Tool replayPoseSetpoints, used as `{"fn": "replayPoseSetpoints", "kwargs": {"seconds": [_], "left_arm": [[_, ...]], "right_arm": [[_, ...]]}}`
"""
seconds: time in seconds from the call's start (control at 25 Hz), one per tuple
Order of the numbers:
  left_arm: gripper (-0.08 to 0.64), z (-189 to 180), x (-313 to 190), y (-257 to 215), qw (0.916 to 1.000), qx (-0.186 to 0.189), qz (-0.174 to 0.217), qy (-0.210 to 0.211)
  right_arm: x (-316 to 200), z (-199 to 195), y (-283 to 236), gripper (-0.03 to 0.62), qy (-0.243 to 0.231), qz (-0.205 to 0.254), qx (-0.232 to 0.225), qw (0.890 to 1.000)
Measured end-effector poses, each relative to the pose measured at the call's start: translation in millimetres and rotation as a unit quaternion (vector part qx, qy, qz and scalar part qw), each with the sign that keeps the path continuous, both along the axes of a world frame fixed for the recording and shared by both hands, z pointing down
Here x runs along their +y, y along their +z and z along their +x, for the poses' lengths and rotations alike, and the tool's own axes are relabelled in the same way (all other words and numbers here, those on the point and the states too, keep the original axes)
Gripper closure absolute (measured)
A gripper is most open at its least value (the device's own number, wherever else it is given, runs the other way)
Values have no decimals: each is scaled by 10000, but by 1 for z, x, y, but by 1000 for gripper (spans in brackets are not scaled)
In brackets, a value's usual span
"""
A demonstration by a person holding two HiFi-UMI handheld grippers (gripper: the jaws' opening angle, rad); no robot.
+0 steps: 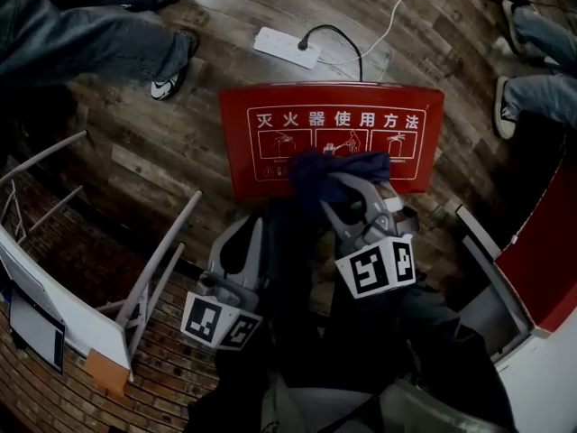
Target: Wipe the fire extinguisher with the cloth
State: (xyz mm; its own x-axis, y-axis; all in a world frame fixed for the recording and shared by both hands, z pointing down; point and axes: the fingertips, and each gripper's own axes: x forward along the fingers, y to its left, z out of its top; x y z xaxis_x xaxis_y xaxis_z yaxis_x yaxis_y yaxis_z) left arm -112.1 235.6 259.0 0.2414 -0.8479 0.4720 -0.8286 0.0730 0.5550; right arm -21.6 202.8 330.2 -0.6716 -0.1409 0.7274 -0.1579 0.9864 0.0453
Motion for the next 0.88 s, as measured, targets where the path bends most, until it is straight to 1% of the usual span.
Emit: {"fn": "replayPoseSetpoints", "kwargs": {"seconds": [0.12,0.2,0.24,0.32,0.44,0.56,0.68,0.76,0.84,0.88], "left_arm": [[555,9,8,6,10000,13,-63,-47],[555,15,13,9,9999,21,-89,-76],[555,19,16,10,9999,20,-104,-88],[555,26,21,11,9999,6,-127,-104],[555,36,26,14,9998,-18,-164,-139],[555,44,30,19,9997,-31,-189,-175],[555,51,34,22,9996,2,-218,-167],[555,53,36,23,9996,4,-229,-142],[555,53,39,23,9996,12,-253,-140],[555,51,40,24,9996,17,-267,-133]], "right_arm": [[-26,61,-2,517,509,307,41,9982],[-31,96,0,517,814,278,251,9960],[-27,109,2,517,876,213,374,9952],[-9,122,4,517,817,174,541,9950],[16,126,9,517,789,303,525,9950],[30,123,21,517,968,329,415,9939],[30,120,29,517,1354,426,245,9896],[30,117,34,517,1646,408,91,9855],[35,110,43,517,2035,197,-82,9788],[37,104,48,517,2286,19,-137,9734]]}}
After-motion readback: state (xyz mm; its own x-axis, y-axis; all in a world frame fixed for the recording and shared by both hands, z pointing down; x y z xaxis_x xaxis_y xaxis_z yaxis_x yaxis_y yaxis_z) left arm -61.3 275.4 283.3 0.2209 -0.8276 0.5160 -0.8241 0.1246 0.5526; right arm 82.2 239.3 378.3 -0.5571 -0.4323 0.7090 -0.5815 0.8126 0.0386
